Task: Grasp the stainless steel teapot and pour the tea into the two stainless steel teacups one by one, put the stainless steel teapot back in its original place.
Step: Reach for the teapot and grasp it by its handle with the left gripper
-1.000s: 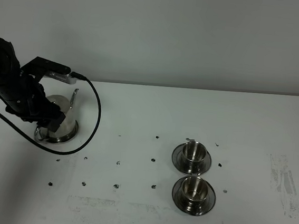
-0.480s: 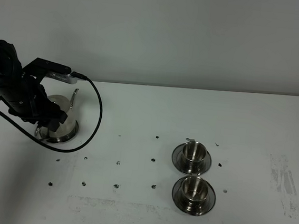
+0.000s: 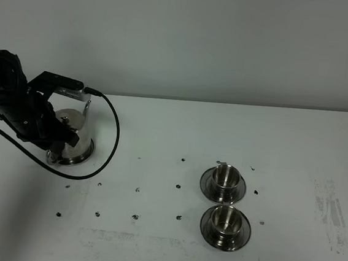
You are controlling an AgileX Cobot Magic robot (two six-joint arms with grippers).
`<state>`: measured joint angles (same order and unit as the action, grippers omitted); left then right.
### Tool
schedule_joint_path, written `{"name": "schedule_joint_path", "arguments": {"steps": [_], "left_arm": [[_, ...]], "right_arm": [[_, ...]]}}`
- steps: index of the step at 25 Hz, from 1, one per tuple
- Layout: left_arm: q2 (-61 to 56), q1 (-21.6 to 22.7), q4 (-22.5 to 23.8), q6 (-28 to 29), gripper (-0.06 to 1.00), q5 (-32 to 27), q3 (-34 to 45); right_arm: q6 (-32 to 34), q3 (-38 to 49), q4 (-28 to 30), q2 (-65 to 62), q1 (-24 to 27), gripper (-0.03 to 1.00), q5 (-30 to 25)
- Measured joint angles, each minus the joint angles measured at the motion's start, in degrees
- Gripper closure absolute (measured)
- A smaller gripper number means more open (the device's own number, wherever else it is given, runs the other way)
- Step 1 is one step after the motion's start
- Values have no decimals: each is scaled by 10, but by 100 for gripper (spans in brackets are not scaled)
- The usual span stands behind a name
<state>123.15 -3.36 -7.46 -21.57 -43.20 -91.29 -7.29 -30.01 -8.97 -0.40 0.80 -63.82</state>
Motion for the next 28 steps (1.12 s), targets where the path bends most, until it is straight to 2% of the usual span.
{"name": "schedule_joint_path", "arguments": {"steps": [19, 28], "left_arm": [[-9, 1, -15, 0, 63, -2, 0], [-16, 1, -19, 22, 51, -16, 0]], "right_arm": [[0, 0, 0, 0, 0, 74, 0], [0, 0, 0, 0, 0, 74, 0]]}}
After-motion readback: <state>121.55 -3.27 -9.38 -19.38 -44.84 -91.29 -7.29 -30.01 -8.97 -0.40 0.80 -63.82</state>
